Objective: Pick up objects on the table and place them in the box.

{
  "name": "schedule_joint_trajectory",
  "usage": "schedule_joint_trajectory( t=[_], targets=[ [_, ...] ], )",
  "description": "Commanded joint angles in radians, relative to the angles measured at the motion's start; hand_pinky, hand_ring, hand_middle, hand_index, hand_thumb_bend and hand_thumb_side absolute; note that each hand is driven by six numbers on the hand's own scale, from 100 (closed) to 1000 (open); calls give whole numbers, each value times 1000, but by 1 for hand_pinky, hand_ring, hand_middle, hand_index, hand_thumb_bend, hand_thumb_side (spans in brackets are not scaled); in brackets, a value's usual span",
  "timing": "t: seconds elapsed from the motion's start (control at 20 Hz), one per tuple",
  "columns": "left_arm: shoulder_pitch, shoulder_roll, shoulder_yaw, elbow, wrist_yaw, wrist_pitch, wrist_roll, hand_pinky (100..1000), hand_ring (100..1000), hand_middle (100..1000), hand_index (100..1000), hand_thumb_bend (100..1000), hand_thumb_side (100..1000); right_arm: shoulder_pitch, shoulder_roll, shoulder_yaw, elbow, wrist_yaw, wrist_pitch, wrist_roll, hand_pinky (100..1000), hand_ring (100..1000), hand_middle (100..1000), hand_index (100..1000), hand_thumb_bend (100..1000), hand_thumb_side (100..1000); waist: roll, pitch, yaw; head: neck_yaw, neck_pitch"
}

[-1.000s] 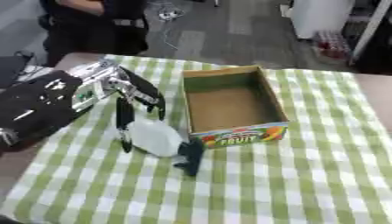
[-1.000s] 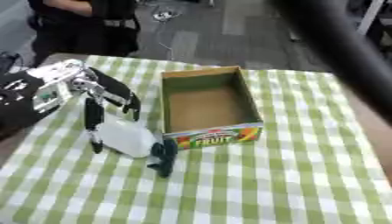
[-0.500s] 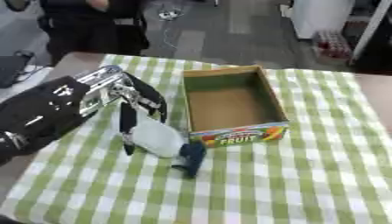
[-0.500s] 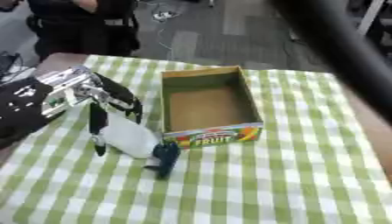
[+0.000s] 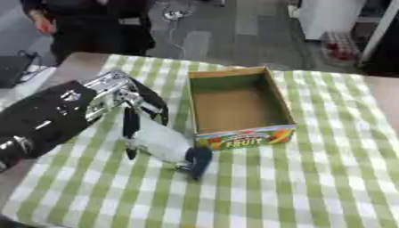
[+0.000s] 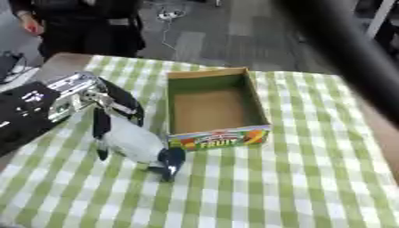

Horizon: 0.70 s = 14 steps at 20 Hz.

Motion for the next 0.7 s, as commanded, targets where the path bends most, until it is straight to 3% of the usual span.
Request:
schedule_joint_trajectory(
  t=[0.05, 0.35, 0.7],
  targets=[
    [-2, 12, 27, -39, -27, -151, -152, 742, 755, 824, 861, 966, 464, -15, -19, -7, -13, 3, -4, 0, 395, 562, 603, 738, 550, 905, -2, -5, 1, 10, -3],
    [32, -11, 41, -92, -68, -110, -109, 715, 732, 812, 854, 944, 496, -15, -18, -7, -13, 4, -5, -1, 394, 562, 602, 738, 550, 906, -4, -3, 3, 12, -3],
    [59, -38, 33, -110, -120, -87, 34, 672, 684, 772, 834, 924, 482, -17, -16, -7, -13, 5, -5, -2, 394, 561, 602, 737, 550, 905, -4, -1, 2, 12, -3]
  ],
)
